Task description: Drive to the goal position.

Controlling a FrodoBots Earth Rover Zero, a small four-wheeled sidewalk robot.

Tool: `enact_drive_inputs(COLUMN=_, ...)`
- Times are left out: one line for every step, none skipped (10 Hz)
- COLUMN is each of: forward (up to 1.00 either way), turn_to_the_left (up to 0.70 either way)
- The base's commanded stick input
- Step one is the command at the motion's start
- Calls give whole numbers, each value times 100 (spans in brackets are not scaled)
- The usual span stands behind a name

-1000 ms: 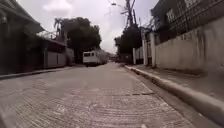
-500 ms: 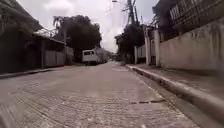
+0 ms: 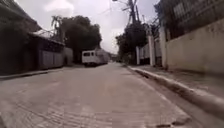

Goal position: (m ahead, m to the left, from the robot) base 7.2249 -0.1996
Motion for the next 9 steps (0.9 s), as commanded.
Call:
enact_drive_inputs(forward=100, turn_to_the_left=0)
enact_drive_inputs(forward=100, turn_to_the_left=0)
enact_drive_inputs(forward=100, turn_to_the_left=0)
enact_drive_inputs(forward=100, turn_to_the_left=0)
enact_drive_inputs(forward=100, turn_to_the_left=0)
enact_drive_inputs(forward=100, turn_to_the_left=0)
enact_drive_inputs(forward=100, turn_to_the_left=0)
enact_drive_inputs(forward=100, turn_to_the_left=0)
enact_drive_inputs(forward=100, turn_to_the_left=0)
